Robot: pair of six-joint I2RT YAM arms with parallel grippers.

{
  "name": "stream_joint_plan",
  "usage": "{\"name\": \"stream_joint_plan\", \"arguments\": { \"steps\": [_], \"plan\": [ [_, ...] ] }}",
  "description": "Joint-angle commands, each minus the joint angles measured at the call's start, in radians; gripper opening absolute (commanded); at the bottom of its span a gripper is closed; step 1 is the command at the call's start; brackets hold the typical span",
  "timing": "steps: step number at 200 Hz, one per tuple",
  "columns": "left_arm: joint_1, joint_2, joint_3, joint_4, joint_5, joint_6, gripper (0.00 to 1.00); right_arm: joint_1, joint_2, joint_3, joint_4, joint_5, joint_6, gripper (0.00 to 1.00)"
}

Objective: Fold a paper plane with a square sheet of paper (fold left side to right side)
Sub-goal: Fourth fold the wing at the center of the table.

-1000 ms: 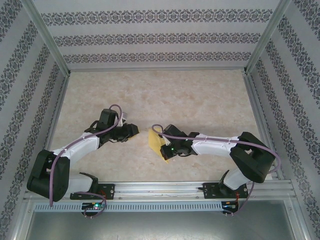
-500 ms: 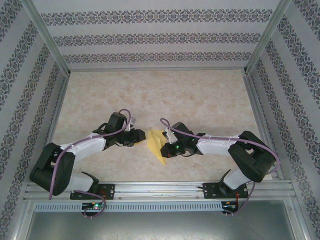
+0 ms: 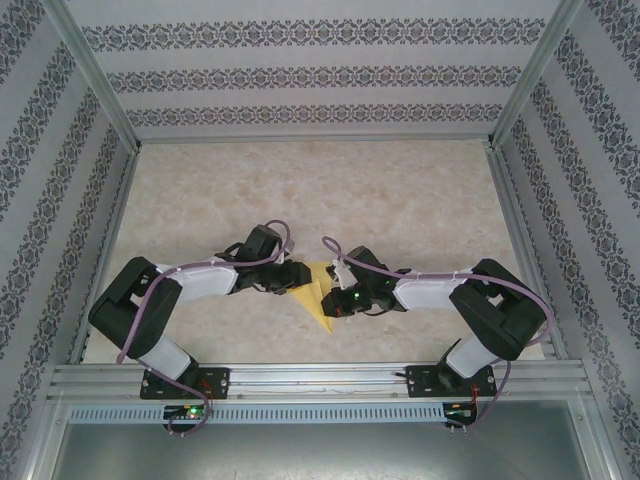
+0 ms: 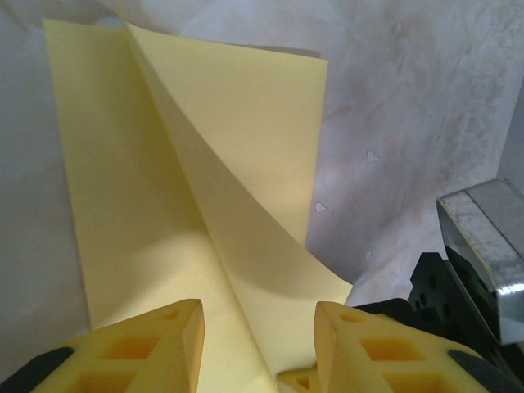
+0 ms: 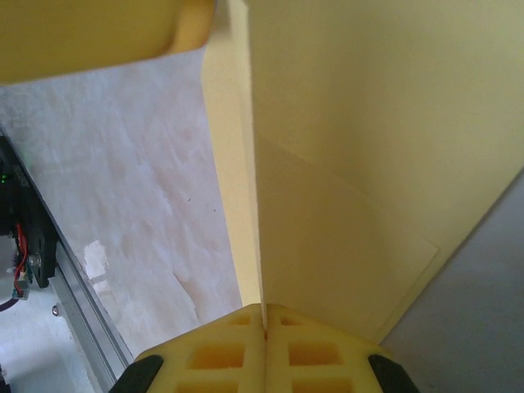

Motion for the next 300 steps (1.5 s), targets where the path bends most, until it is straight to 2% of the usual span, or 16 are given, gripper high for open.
{"name": "stream_joint_plan", "arguments": {
  "steps": [1,87,148,184,239,272,300],
  "plan": [
    [-0.023,0.034,0.025,0.025,-0.032,-0.015,0.40,-0.013,0.015,-0.010,0.034,-0.027,0.013,0.00],
    [-0.041,0.074,0.045,0.006,-0.068,-0.019,0.40,-0.012,0.032,-0.012,0.042,-0.031,0.012,0.00],
    [-0.049,0.088,0.077,-0.136,-0.123,-0.008,0.40,-0.014,0.043,-0.012,0.046,-0.040,0.011,0.00],
    [-0.053,0.096,0.078,-0.159,-0.143,-0.009,0.39,-0.014,0.031,-0.006,0.048,-0.044,0.016,0.06],
    [-0.061,0.114,0.084,-0.170,-0.141,-0.010,0.39,-0.023,-0.041,-0.009,0.042,-0.054,0.037,0.23],
    [-0.063,0.114,0.087,-0.172,-0.144,-0.011,0.39,-0.068,-0.110,-0.018,0.032,-0.077,0.052,0.36],
    [-0.067,0.109,0.089,-0.176,-0.148,-0.011,0.39,-0.123,-0.127,-0.027,0.037,-0.100,0.074,0.41]
  ]
}}
